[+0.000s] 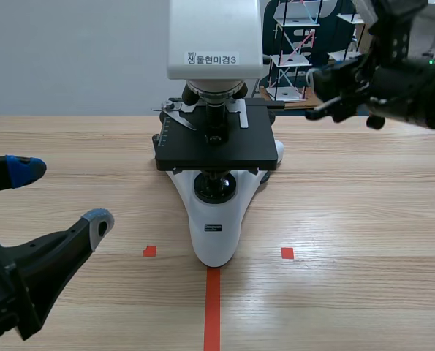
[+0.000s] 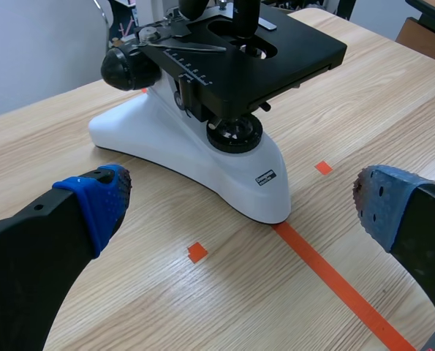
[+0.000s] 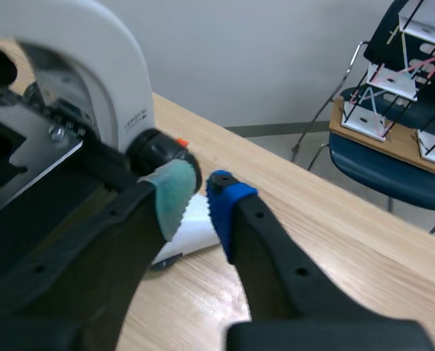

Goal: Return to the home posture

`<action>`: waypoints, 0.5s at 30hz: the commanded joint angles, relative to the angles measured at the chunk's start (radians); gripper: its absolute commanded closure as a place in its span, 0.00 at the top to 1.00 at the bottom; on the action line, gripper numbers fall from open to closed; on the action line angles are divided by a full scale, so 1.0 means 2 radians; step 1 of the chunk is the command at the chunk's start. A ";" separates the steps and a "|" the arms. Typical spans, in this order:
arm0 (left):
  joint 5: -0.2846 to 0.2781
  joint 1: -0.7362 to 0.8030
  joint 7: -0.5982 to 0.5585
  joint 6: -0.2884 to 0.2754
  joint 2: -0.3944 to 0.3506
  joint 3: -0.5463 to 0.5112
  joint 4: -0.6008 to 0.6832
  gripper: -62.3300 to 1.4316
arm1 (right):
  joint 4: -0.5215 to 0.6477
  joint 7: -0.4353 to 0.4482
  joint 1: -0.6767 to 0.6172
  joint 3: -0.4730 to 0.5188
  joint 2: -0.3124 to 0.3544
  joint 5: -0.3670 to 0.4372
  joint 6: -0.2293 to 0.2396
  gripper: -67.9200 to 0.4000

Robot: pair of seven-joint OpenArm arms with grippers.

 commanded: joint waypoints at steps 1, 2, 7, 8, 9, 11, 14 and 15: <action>-0.003 0.004 -0.005 -0.001 0.002 -0.001 0.003 1.00 | 0.010 0.027 -0.020 0.005 0.009 0.002 0.000 0.24; -0.003 0.004 -0.005 -0.001 0.002 -0.001 0.003 1.00 | 0.016 0.043 -0.037 0.008 0.011 0.001 0.000 0.27; -0.003 0.004 -0.005 -0.001 0.002 -0.001 0.003 1.00 | 0.041 0.162 -0.127 0.029 0.026 -0.014 0.000 0.58; -0.003 0.004 -0.005 -0.001 0.002 -0.001 0.003 1.00 | 0.045 0.187 -0.145 0.032 0.029 -0.020 0.000 0.66; -0.003 0.004 -0.005 -0.001 0.002 -0.001 0.003 1.00 | 0.050 0.208 -0.161 0.036 0.031 -0.025 0.000 0.71; -0.003 0.004 -0.005 -0.001 0.002 -0.001 0.003 1.00 | 0.060 0.245 -0.196 0.043 0.036 -0.035 0.000 0.76; -0.003 0.004 -0.006 -0.001 0.002 -0.001 0.003 1.00 | 0.072 0.282 -0.237 0.052 0.038 -0.052 0.000 0.81; -0.003 0.004 -0.006 -0.001 0.002 -0.001 0.003 1.00 | 0.076 0.290 -0.249 0.056 0.038 -0.060 0.000 0.84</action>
